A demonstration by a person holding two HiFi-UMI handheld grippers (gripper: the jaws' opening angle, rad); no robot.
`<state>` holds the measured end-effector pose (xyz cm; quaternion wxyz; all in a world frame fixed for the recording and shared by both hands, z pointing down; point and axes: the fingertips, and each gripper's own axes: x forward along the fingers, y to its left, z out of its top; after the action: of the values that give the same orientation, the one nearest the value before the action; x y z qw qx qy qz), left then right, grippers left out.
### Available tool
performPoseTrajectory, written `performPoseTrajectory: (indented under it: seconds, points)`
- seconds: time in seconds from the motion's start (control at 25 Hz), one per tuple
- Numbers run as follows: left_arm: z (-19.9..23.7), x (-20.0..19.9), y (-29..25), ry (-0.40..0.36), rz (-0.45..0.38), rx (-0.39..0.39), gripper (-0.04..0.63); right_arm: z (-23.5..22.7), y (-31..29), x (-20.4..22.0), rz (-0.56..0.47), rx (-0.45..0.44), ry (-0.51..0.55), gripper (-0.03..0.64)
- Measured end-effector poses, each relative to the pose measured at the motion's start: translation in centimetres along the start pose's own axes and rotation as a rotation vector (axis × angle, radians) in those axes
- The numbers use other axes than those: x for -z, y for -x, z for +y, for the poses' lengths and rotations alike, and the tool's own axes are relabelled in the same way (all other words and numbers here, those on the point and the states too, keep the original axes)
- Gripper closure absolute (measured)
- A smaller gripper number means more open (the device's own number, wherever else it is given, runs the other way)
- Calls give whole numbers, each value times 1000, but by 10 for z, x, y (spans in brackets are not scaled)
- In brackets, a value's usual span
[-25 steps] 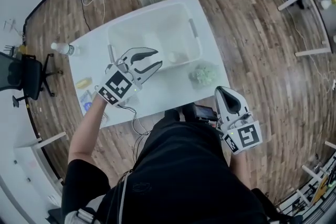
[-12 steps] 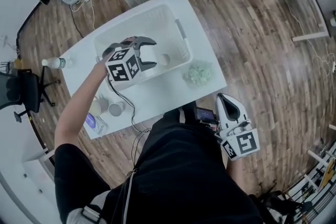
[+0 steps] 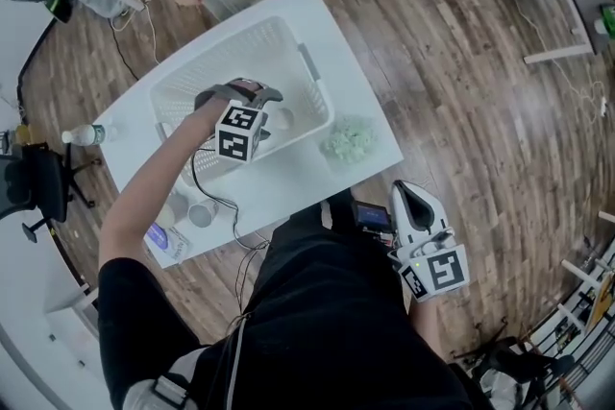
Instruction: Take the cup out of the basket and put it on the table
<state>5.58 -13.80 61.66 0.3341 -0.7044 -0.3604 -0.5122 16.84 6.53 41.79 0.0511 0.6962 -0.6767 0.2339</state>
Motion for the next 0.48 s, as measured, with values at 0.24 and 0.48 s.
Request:
performPoseTrajectory:
  seconds: [0.24, 0.48]
  points:
    - [-2, 2, -27, -99, 15, 25, 238, -11, 2, 11, 21, 19, -27, 592]
    - [-5, 5, -41, -161, 20, 52, 239, -20, 1, 12, 25, 27, -39, 592]
